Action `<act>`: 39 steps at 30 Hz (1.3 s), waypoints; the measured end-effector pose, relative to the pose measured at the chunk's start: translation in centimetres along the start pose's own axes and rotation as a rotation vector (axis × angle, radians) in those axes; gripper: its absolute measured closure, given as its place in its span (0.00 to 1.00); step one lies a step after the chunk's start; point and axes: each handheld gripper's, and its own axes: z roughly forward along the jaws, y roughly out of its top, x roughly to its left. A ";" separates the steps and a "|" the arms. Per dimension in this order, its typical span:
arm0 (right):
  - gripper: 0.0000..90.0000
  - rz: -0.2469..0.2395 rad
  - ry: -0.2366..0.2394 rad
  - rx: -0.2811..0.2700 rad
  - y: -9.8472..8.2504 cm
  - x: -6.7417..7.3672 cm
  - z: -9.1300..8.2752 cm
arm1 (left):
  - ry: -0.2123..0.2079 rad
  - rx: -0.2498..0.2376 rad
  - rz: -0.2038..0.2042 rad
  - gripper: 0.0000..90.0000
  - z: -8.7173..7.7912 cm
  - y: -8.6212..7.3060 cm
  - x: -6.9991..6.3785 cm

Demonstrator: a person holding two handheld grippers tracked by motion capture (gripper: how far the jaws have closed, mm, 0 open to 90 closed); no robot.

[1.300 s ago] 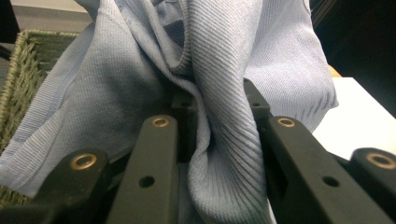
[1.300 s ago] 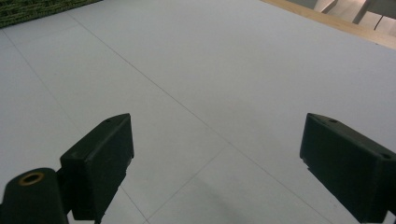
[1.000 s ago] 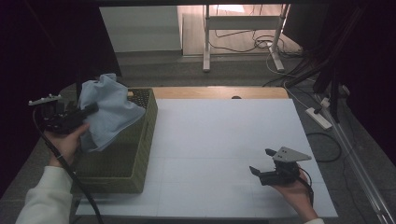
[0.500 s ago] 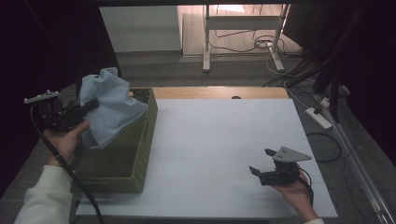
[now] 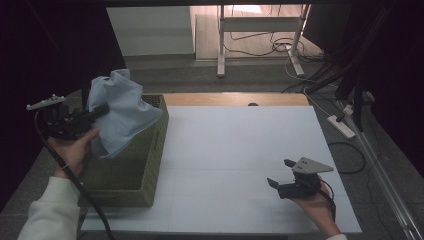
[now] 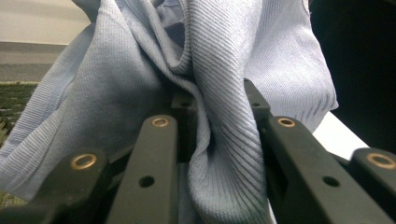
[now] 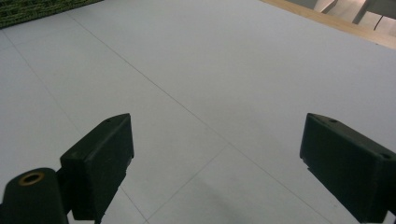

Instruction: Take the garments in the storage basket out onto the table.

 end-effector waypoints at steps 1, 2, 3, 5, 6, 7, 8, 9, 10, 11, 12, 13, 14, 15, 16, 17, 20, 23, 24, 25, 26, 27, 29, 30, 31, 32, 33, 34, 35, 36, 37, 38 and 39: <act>0.11 -0.003 0.000 0.002 0.0 0.0 0.0 | -0.001 -0.002 0.000 0.82 0.0 0.0 -0.1; 0.11 -0.004 -0.001 0.004 0.0 0.0 0.0 | -0.003 -0.002 -0.001 0.82 0.1 0.0 -0.1; 0.11 -0.003 0.000 0.002 0.0 0.0 0.0 | -0.005 -0.002 -0.002 0.82 0.1 0.0 -0.2; 0.11 -0.003 0.001 0.001 0.0 0.0 0.0 | -0.010 -0.003 0.000 0.82 0.2 0.0 -0.3; 0.11 -0.003 0.001 0.001 0.0 0.0 0.0 | -0.012 -0.002 0.002 0.82 0.2 0.0 -0.4; 0.11 -0.002 0.001 0.001 0.0 0.0 0.0 | -0.014 -0.002 0.004 0.82 0.2 0.0 -0.5; 0.11 -0.002 0.002 0.001 0.0 0.0 0.0 | -0.015 -0.003 0.004 0.82 0.3 0.0 -0.6; 0.11 -0.004 0.002 0.002 0.0 0.0 0.0 | -0.017 -0.004 0.006 0.82 0.3 0.0 -0.6; 0.11 -0.003 0.002 0.002 0.0 0.0 0.0 | -0.019 -0.005 0.006 0.82 0.2 0.1 -0.7; 0.11 -0.003 0.002 0.002 0.0 0.0 0.0 | -0.021 -0.008 0.008 0.82 0.2 0.1 -0.8; 0.11 -0.002 0.001 0.001 0.0 0.0 0.1 | -0.023 -0.010 0.009 0.82 0.2 0.1 -0.9; 0.11 -0.002 0.001 0.001 0.0 0.0 0.1 | -0.027 -0.013 0.008 0.82 0.3 0.1 -1.0; 0.11 -0.002 0.001 0.001 0.0 0.0 0.1 | -0.030 -0.014 0.010 0.82 0.3 0.1 -1.1; 0.11 -0.003 0.001 0.001 0.0 0.0 0.1 | -0.033 -0.015 0.010 0.82 0.3 0.1 -1.2; 0.11 -0.004 0.001 0.003 0.0 0.0 0.0 | -0.037 -0.014 0.014 0.82 0.4 0.2 -1.3; 0.11 -0.004 0.002 0.003 0.0 0.0 0.0 | -0.042 -0.015 0.014 0.82 0.4 0.2 -1.5; 0.11 -0.005 -0.001 0.004 0.0 0.0 0.0 | -0.058 -0.018 0.014 0.82 0.7 0.1 -1.8; 0.11 -0.006 -0.002 0.004 0.0 0.0 0.0 | -0.073 -0.018 0.012 0.82 0.9 0.1 -2.1; 0.11 -0.006 -0.002 0.004 0.0 0.0 0.0 | -0.078 -0.018 0.014 0.82 1.0 0.1 -2.2; 0.11 -0.005 -0.002 0.005 0.0 0.1 0.0 | -0.080 -0.019 0.014 0.82 1.1 0.1 -2.4; 0.11 -0.006 -0.002 0.006 0.0 0.1 0.1 | -0.083 -0.020 0.014 0.82 1.2 0.1 -2.5; 0.11 -0.008 -0.003 0.007 0.0 0.1 0.1 | -0.085 -0.019 0.017 0.82 1.3 0.2 -2.6; 0.11 -0.007 -0.003 0.007 0.0 0.1 0.1 | -0.087 -0.018 0.020 0.82 1.4 0.2 -2.8; 0.11 -0.007 -0.003 0.007 0.0 0.1 0.1 | -0.090 -0.018 0.020 0.82 1.5 0.2 -2.9; 0.11 -0.007 -0.003 0.006 0.0 0.1 0.1 | -0.092 -0.018 0.022 0.82 1.5 0.2 -3.0; 0.11 -0.006 -0.003 0.006 0.0 0.1 0.1 | -0.096 -0.018 0.023 0.82 1.6 0.2 -3.1; 0.11 -0.007 0.000 0.008 0.0 0.1 0.1 | -0.098 -0.019 0.024 0.82 1.7 0.3 -3.2; 0.11 -0.006 0.000 0.007 0.0 0.1 0.0 | -0.099 -0.019 0.025 0.82 1.7 0.3 -3.3; 0.11 -0.006 -0.001 0.007 0.0 0.1 0.0 | -0.100 -0.019 0.027 0.82 1.8 0.3 -3.4; 0.11 -0.006 0.000 0.008 0.0 0.1 0.0 | -0.102 -0.019 0.027 0.82 1.8 0.3 -3.5; 0.11 -0.006 -0.002 0.007 0.0 0.1 0.1 | -0.103 -0.018 0.028 0.82 1.9 0.3 -3.6; 0.11 -0.007 -0.002 0.008 0.0 0.1 0.1 | -0.105 -0.018 0.029 0.82 2.0 0.3 -3.7; 0.11 -0.009 -0.001 0.009 0.0 0.1 0.1 | -0.107 -0.017 0.028 0.82 2.1 0.3 -3.8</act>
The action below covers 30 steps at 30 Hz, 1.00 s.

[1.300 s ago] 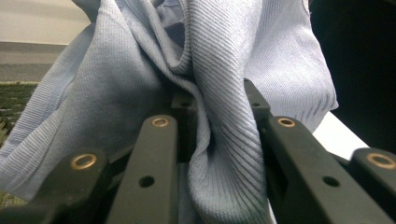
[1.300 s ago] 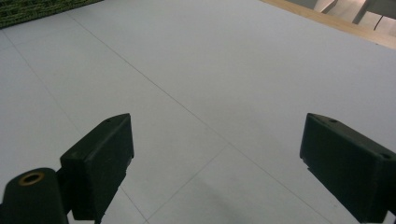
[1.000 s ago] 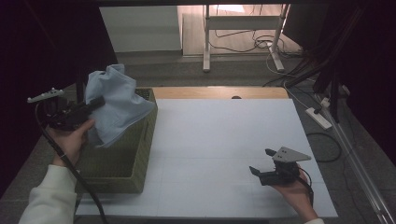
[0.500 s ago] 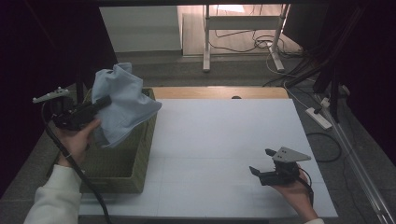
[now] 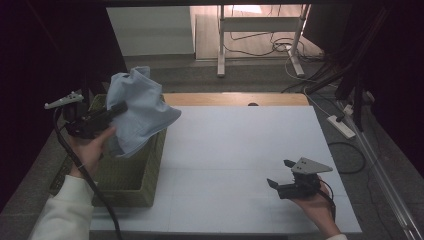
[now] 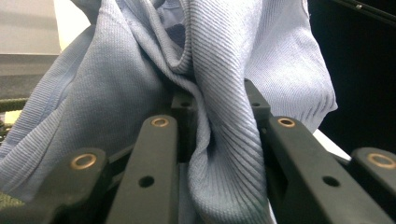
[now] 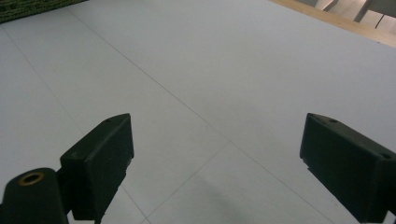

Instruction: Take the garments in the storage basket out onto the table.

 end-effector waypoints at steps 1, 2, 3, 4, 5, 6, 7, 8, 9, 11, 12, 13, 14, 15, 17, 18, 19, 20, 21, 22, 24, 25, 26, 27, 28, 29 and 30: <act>0.11 -0.002 0.001 0.000 0.0 0.0 0.0 | -0.002 -0.002 0.001 0.82 0.1 0.0 -0.1; 0.11 -0.002 0.001 0.002 0.0 0.0 0.0 | -0.004 -0.002 0.002 0.82 0.2 0.0 -0.1; 0.11 -0.002 0.005 0.002 0.0 0.0 0.0 | -0.006 -0.001 0.000 0.82 0.2 0.0 -0.2; 0.11 -0.001 0.005 0.002 0.0 0.0 0.0 | -0.008 -0.001 0.002 0.82 0.3 0.0 -0.3; 0.11 -0.001 0.005 0.002 0.0 0.0 0.0 | -0.009 0.000 0.004 0.82 0.4 0.0 -0.4; 0.11 -0.001 0.006 0.003 0.0 0.0 0.0 | -0.011 0.001 0.006 0.82 0.5 0.0 -0.4; 0.11 -0.001 0.007 0.004 0.0 0.0 0.1 | -0.014 0.000 0.007 0.82 0.5 0.1 -0.5; 0.11 -0.002 0.009 0.008 0.0 0.0 0.1 | -0.017 0.000 0.009 0.82 0.6 0.1 -0.6; 0.11 0.000 0.008 0.006 0.0 0.0 0.1 | -0.020 -0.001 0.010 0.82 0.7 0.1 -0.8; 0.11 0.000 0.008 0.007 0.0 0.1 0.1 | -0.027 0.000 0.015 0.82 0.8 0.3 -1.0; 0.11 0.001 0.007 0.005 0.0 0.1 0.1 | -0.029 0.000 0.017 0.82 0.9 0.3 -1.1; 0.11 0.001 0.009 0.005 0.0 0.0 0.1 | -0.032 -0.001 0.019 0.82 0.9 0.4 -1.3; 0.11 -0.001 0.010 0.007 0.0 0.0 0.1 | -0.036 -0.001 0.022 0.82 1.0 0.4 -1.4; 0.11 0.000 0.006 0.003 0.0 0.0 0.1 | -0.039 -0.002 0.021 0.82 1.0 0.4 -1.5; 0.11 -0.001 0.002 0.001 0.0 0.0 0.1 | -0.045 0.000 0.026 0.82 1.2 0.5 -1.8; 0.11 0.001 0.002 0.001 0.0 0.0 0.1 | -0.049 0.002 0.027 0.82 1.3 0.5 -1.9; 0.11 0.000 0.003 0.002 0.0 0.0 0.1 | -0.053 0.003 0.030 0.82 1.4 0.5 -2.0; 0.11 0.000 0.005 0.001 0.0 0.0 0.1 | -0.056 0.004 0.032 0.82 1.5 0.5 -2.2; 0.11 0.000 0.006 0.002 0.0 0.0 0.1 | -0.058 0.004 0.032 0.82 1.6 0.5 -2.3; 0.11 0.000 0.006 0.002 0.0 0.0 0.1 | -0.062 0.004 0.033 0.82 1.7 0.5 -2.4; 0.11 0.000 0.005 0.001 0.0 0.0 0.1 | -0.067 0.006 0.036 0.82 1.8 0.5 -2.5; 0.11 0.000 0.003 0.001 0.0 0.0 0.1 | -0.069 0.008 0.037 0.82 1.9 0.5 -2.6; 0.11 -0.003 0.000 0.001 0.0 0.0 0.0 | -0.071 0.010 0.040 0.82 2.0 0.5 -2.7; 0.11 -0.002 0.000 0.000 0.0 0.0 0.0 | -0.073 0.011 0.041 0.82 2.1 0.5 -2.8; 0.11 -0.001 0.000 0.000 0.0 0.0 0.0 | -0.076 0.010 0.041 0.82 2.1 0.5 -2.9; 0.11 0.001 -0.001 0.000 0.0 0.0 0.0 | -0.079 0.011 0.043 0.82 2.2 0.5 -3.0; 0.11 0.001 -0.001 -0.001 0.0 0.0 0.0 | -0.083 0.009 0.041 0.82 2.3 0.5 -3.1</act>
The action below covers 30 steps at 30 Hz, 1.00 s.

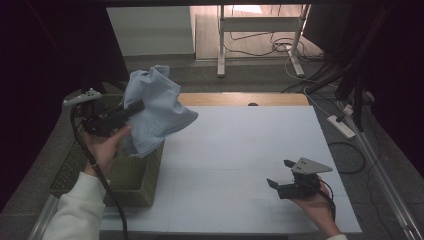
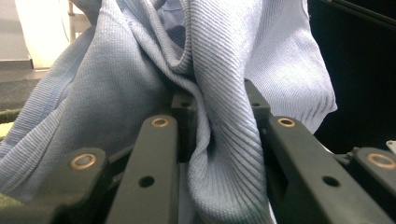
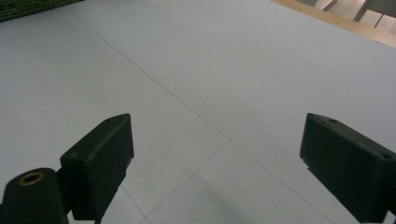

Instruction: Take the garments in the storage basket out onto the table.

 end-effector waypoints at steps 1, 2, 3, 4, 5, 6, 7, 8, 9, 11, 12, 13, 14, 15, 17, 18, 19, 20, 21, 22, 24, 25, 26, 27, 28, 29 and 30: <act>0.11 0.000 0.000 0.000 0.0 0.0 0.0 | -0.002 -0.001 -0.001 0.82 0.1 0.0 -0.1; 0.11 0.001 0.000 0.000 0.0 0.0 0.0 | -0.008 -0.001 -0.002 0.82 0.2 0.0 -0.1; 0.11 0.000 0.001 0.001 0.0 0.0 0.0 | -0.011 0.000 -0.002 0.82 0.3 0.0 -0.2; 0.11 0.000 0.001 0.002 0.0 0.0 0.0 | -0.014 0.000 0.000 0.82 0.3 0.0 -0.3; 0.11 -0.001 0.001 0.002 0.0 0.0 0.0 | -0.017 0.003 0.002 0.82 0.5 0.0 -0.4; 0.11 -0.002 0.002 0.000 0.0 0.0 0.0 | -0.018 0.007 0.007 0.82 0.5 0.0 -0.5; 0.11 -0.002 0.000 0.000 0.0 0.0 0.0 | -0.018 0.009 0.011 0.82 0.6 0.0 -0.6; 0.11 -0.001 0.001 0.001 0.0 0.0 0.0 | -0.021 0.010 0.014 0.82 0.7 0.0 -0.8; 0.11 0.002 -0.001 -0.002 0.0 0.0 0.0 | -0.024 0.009 0.016 0.82 0.8 0.0 -0.9; 0.11 0.004 0.002 -0.003 0.0 -0.1 0.0 | -0.031 0.008 0.016 0.82 0.9 0.1 -1.1; 0.11 0.004 0.004 0.000 0.0 -0.1 0.0 | -0.035 0.007 0.017 0.82 1.1 0.1 -1.2; 0.11 0.003 0.001 -0.002 0.0 0.0 0.0 | -0.038 0.007 0.018 0.82 1.1 0.1 -1.3; 0.11 0.002 -0.001 -0.002 0.0 0.0 0.0 | -0.041 0.009 0.019 0.82 1.3 0.1 -1.4; 0.11 0.001 -0.001 -0.002 0.0 0.0 0.0 | -0.044 0.010 0.020 0.82 1.4 0.0 -1.5; 0.11 0.001 -0.001 -0.002 0.0 0.0 0.0 | -0.052 0.013 0.023 0.82 1.7 0.0 -1.8; 0.11 0.001 0.000 -0.003 0.0 0.0 0.0 | -0.056 0.013 0.024 0.82 1.8 0.0 -1.9; 0.11 0.002 -0.001 -0.002 0.0 0.0 0.0 | -0.059 0.013 0.026 0.82 1.9 0.0 -2.1; 0.11 0.002 -0.001 -0.003 0.0 0.0 0.0 | -0.065 0.012 0.028 0.82 2.0 0.0 -2.2; 0.11 0.003 -0.001 -0.002 0.0 0.0 0.0 | -0.069 0.012 0.030 0.82 2.1 0.0 -2.4; 0.11 0.002 -0.001 -0.002 0.0 0.0 0.0 | -0.072 0.013 0.032 0.82 2.2 0.1 -2.5; 0.11 0.002 0.000 -0.002 0.0 0.0 0.0 | -0.079 0.013 0.037 0.82 2.4 0.1 -2.8; 0.11 0.001 0.000 -0.002 0.0 0.0 0.0 | -0.082 0.013 0.037 0.82 2.5 0.1 -2.9; 0.11 0.001 -0.001 -0.002 0.0 0.0 0.0 | -0.085 0.012 0.038 0.82 2.6 0.1 -3.1; 0.11 0.002 -0.001 -0.002 0.0 0.0 0.0 | -0.087 0.012 0.038 0.82 2.7 0.1 -3.2; 0.11 0.002 -0.001 -0.002 0.0 0.0 0.0 | -0.092 0.012 0.036 0.82 2.9 0.0 -3.3; 0.11 0.004 0.001 -0.003 0.0 0.0 0.0 | -0.095 0.013 0.038 0.82 3.0 0.0 -3.4; 0.11 0.006 0.001 -0.003 0.0 0.0 0.0 | -0.097 0.015 0.038 0.82 3.1 0.0 -3.5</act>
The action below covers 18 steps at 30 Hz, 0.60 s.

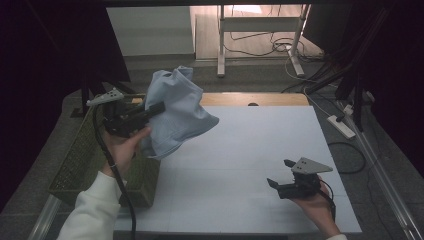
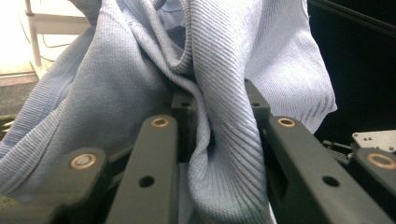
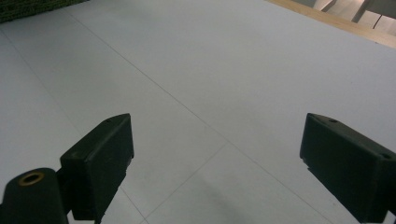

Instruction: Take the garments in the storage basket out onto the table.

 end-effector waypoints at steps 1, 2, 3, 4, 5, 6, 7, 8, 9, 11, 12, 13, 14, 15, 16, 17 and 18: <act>0.11 -0.001 0.000 0.000 0.0 0.0 0.0 | -0.003 0.001 0.000 0.82 0.1 0.0 -0.1; 0.11 -0.003 0.000 0.000 0.0 0.0 0.0 | -0.005 0.001 0.000 0.82 0.2 0.0 -0.2; 0.11 -0.005 -0.002 0.001 0.0 0.0 0.0 | -0.008 0.002 0.002 0.82 0.3 0.0 -0.3; 0.11 -0.005 -0.001 0.002 0.0 0.0 0.0 | -0.011 0.002 0.003 0.82 0.4 0.0 -0.4; 0.11 -0.005 -0.001 0.002 0.0 0.0 0.0 | -0.012 0.003 0.004 0.82 0.5 0.0 -0.4; 0.11 -0.004 -0.001 0.002 0.0 0.0 0.0 | -0.016 0.003 0.006 0.82 0.6 0.0 -0.5; 0.11 -0.004 -0.001 0.002 0.0 0.0 0.0 | -0.018 0.003 0.006 0.82 0.7 0.0 -0.6; 0.11 -0.004 -0.002 0.002 0.0 0.0 0.0 | -0.023 0.003 0.007 0.82 0.8 0.0 -0.7; 0.11 -0.004 -0.001 0.002 0.0 0.0 0.0 | -0.026 0.003 0.008 0.82 0.8 0.0 -0.8; 0.11 -0.003 -0.002 0.002 0.0 0.0 0.0 | -0.034 0.005 0.011 0.82 1.0 0.0 -1.0; 0.11 -0.001 0.000 0.001 0.0 0.0 0.1 | -0.037 0.005 0.011 0.82 1.1 0.0 -1.1; 0.11 -0.001 0.000 0.001 0.0 0.0 0.0 | -0.041 0.006 0.011 0.82 1.2 -0.1 -1.2; 0.11 -0.004 -0.002 0.002 0.0 0.0 0.0 | -0.044 0.008 0.013 0.82 1.3 -0.1 -1.3; 0.11 -0.004 -0.002 0.002 0.0 0.0 0.0 | -0.048 0.008 0.011 0.82 1.4 -0.1 -1.4; 0.11 -0.004 -0.002 0.002 0.0 0.0 0.0 | -0.051 0.008 0.010 0.82 1.5 -0.2 -1.5; 0.11 -0.003 -0.002 0.002 0.0 0.0 0.0 | -0.056 0.007 0.009 0.82 1.6 -0.2 -1.5; 0.11 -0.004 -0.002 0.002 0.0 0.0 0.0 | -0.058 0.010 0.011 0.82 1.7 -0.2 -1.6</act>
